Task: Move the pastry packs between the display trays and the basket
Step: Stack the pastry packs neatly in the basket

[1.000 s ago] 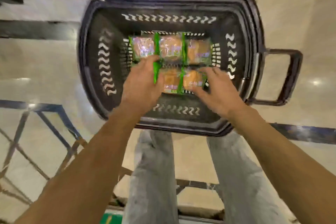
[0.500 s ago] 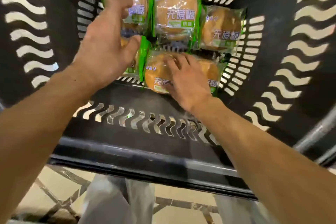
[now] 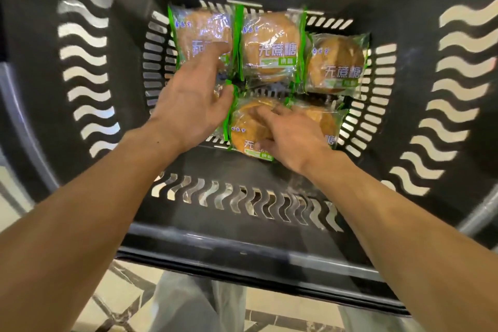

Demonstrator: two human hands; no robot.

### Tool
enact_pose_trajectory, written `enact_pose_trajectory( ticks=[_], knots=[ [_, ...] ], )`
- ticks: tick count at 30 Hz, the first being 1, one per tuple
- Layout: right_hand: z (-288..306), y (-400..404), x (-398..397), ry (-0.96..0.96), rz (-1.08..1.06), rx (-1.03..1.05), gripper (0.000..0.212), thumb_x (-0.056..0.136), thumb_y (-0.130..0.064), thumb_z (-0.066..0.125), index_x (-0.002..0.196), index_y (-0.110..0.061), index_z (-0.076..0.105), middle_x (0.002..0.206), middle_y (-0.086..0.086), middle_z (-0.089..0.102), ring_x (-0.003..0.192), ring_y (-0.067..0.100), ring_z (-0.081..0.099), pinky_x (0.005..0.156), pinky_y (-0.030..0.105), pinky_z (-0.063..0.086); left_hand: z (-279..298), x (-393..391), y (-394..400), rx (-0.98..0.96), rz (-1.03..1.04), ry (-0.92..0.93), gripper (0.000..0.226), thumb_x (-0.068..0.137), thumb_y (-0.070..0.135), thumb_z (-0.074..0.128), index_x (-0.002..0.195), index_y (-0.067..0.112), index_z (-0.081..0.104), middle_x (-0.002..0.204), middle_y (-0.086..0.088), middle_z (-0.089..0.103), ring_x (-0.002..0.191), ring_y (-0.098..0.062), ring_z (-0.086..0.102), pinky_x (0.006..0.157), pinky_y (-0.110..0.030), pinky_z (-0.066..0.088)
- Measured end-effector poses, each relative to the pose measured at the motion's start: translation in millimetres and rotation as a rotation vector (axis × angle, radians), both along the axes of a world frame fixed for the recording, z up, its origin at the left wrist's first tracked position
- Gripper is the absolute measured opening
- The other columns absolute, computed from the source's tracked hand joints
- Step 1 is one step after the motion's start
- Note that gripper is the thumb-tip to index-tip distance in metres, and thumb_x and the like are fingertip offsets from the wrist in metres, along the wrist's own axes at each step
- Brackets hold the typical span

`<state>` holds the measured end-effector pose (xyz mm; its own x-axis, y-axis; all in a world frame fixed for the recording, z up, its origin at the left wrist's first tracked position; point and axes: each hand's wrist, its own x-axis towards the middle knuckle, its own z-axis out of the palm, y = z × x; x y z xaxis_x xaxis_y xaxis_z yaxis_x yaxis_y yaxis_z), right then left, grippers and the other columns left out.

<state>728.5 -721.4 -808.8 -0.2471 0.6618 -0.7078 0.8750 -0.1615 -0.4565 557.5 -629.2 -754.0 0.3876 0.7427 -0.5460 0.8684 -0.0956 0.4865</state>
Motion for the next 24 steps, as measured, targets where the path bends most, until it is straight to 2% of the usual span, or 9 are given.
enact_pose_trajectory(
  ticks=[3, 7, 10, 13, 16, 18, 21, 22, 24],
  knots=[
    [-1.8, -1.3, 3.1, 0.016, -0.032, 0.013, 0.061, 0.093, -0.043, 0.068, 0.145, -0.038, 0.036, 0.130, 0.005, 0.062, 0.116, 0.033, 0.054, 0.085, 0.040, 0.049, -5.0, -0.3, -1.8, -0.018, -0.036, 0.027, 0.057, 0.095, 0.023, 0.057, 0.148, 0.022, 0.035, 0.131, -0.011, 0.059, 0.124, -0.029, 0.054, 0.103, -0.052, 0.045],
    [14.1, -8.9, 26.7, 0.067, -0.286, 0.001, 0.052, 0.091, -0.041, 0.070, 0.137, -0.037, 0.044, 0.121, 0.002, 0.068, 0.109, 0.031, 0.062, 0.085, 0.041, 0.053, -8.8, 13.7, 14.4, 0.036, -0.087, 0.045, 0.055, 0.095, 0.025, 0.059, 0.145, 0.017, 0.038, 0.131, -0.013, 0.057, 0.123, -0.032, 0.054, 0.102, -0.051, 0.045],
    [31.6, -7.9, 49.9, 0.088, -0.440, 0.014, 0.053, 0.091, -0.041, 0.072, 0.137, -0.038, 0.048, 0.121, -0.001, 0.067, 0.111, 0.029, 0.062, 0.087, 0.041, 0.051, -17.3, 40.7, 37.0, 0.078, -0.155, 0.131, 0.062, 0.095, 0.030, 0.062, 0.149, 0.013, 0.035, 0.138, -0.016, 0.052, 0.131, -0.035, 0.046, 0.109, -0.049, 0.037],
    [46.1, -3.0, 68.3, 0.131, -0.663, 0.053, 0.052, 0.089, -0.037, 0.075, 0.136, -0.037, 0.052, 0.108, -0.009, 0.068, 0.101, 0.020, 0.065, 0.086, 0.039, 0.052, -27.9, 70.1, 56.2, 0.062, -0.280, 0.152, 0.078, 0.093, 0.039, 0.066, 0.155, 0.015, 0.026, 0.152, -0.013, 0.040, 0.144, -0.032, 0.032, 0.117, -0.041, 0.026],
    [47.2, 0.7, 80.8, 0.209, -0.919, 0.063, 0.046, 0.089, -0.032, 0.076, 0.130, -0.036, 0.055, 0.093, -0.022, 0.061, 0.081, -0.002, 0.064, 0.077, 0.022, 0.054, -41.8, 89.8, 70.2, 0.015, -0.397, 0.296, 0.092, 0.087, 0.048, 0.073, 0.156, 0.013, 0.022, 0.153, -0.015, 0.035, 0.143, -0.034, 0.030, 0.116, -0.040, 0.024],
    [45.0, 3.0, 84.5, 0.299, -1.080, 0.029, 0.043, 0.087, -0.030, 0.079, 0.123, -0.035, 0.058, 0.096, -0.016, 0.066, 0.079, -0.006, 0.066, 0.070, 0.015, 0.053, -47.3, 99.0, 76.5, 0.007, -0.448, 0.407, 0.099, 0.082, 0.052, 0.077, 0.156, 0.014, 0.022, 0.156, -0.015, 0.034, 0.145, -0.035, 0.030, 0.117, -0.046, 0.023],
    [39.5, 2.0, 89.8, 0.387, -1.252, -0.012, 0.046, 0.079, -0.033, 0.083, 0.119, -0.037, 0.061, 0.105, 0.000, 0.074, 0.091, 0.015, 0.073, 0.084, 0.042, 0.060, -49.3, 109.1, 81.5, 0.067, -0.548, 0.506, 0.101, 0.074, 0.060, 0.080, 0.152, 0.021, 0.030, 0.152, -0.012, 0.040, 0.142, -0.035, 0.034, 0.115, -0.054, 0.023],
    [39.6, 1.6, 91.4, 0.404, -1.276, -0.014, 0.046, 0.080, -0.030, 0.083, 0.121, -0.035, 0.061, 0.104, 0.001, 0.075, 0.091, 0.018, 0.074, 0.085, 0.046, 0.060, -48.4, 110.2, 81.3, 0.096, -0.563, 0.515, 0.100, 0.073, 0.061, 0.080, 0.150, 0.022, 0.032, 0.150, -0.012, 0.041, 0.140, -0.035, 0.036, 0.114, -0.055, 0.024],
    [42.9, 0.9, 92.5, 0.421, -1.317, -0.010, 0.046, 0.086, -0.022, 0.080, 0.127, -0.028, 0.059, 0.103, 0.001, 0.075, 0.089, 0.016, 0.075, 0.084, 0.042, 0.061, -45.6, 107.2, 78.0, 0.133, -0.536, 0.488, 0.096, 0.074, 0.058, 0.081, 0.148, 0.022, 0.033, 0.146, -0.013, 0.042, 0.135, -0.035, 0.040, 0.112, -0.053, 0.027]
  ],
)
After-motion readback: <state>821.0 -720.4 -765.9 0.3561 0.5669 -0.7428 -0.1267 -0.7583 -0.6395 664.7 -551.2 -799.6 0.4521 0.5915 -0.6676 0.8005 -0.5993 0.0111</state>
